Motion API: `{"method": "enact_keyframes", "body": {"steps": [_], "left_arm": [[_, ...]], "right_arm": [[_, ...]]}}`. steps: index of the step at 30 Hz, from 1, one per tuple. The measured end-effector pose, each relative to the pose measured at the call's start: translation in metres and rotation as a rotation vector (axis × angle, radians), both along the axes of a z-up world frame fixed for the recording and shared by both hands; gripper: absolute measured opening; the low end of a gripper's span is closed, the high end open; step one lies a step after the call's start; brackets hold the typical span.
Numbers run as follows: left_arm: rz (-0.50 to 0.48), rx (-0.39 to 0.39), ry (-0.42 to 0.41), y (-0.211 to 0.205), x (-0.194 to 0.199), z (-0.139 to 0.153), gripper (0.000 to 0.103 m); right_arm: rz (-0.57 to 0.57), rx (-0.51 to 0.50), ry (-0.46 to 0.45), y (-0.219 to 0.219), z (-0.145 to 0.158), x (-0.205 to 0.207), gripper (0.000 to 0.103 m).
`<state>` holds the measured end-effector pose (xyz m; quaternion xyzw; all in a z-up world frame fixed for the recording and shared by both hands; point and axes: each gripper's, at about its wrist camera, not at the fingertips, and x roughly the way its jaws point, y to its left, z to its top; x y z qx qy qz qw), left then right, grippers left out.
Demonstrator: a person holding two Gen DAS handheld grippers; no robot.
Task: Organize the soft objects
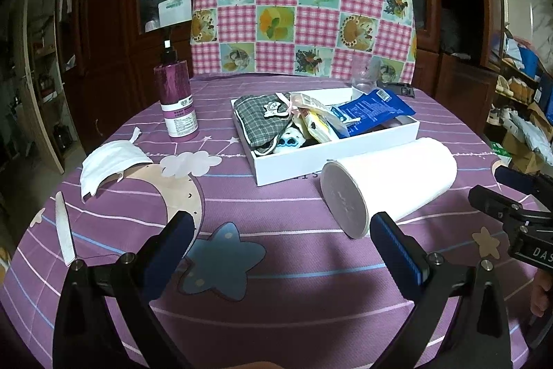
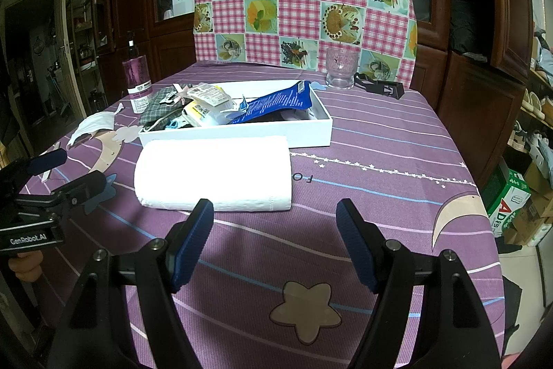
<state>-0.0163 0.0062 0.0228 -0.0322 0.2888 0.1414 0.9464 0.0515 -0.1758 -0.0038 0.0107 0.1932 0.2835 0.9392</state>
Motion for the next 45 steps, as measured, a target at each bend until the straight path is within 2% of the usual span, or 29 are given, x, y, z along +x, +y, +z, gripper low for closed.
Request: {"method": "enact_keyframes", "body": {"steps": [41,45], "left_arm": [[-0.004,0.009,0.004,0.0004,0.0024,-0.0024,0.103],[-0.038,-0.033,-0.026,0.0055,-0.0017,-0.0011,0.103]], "right_arm": [[0.001,-0.001,0.001,-0.0003,0.0001,0.0006,0.074],[0.001,0.000,0.002,-0.0004,0.0001,0.0008,0.074]]}}
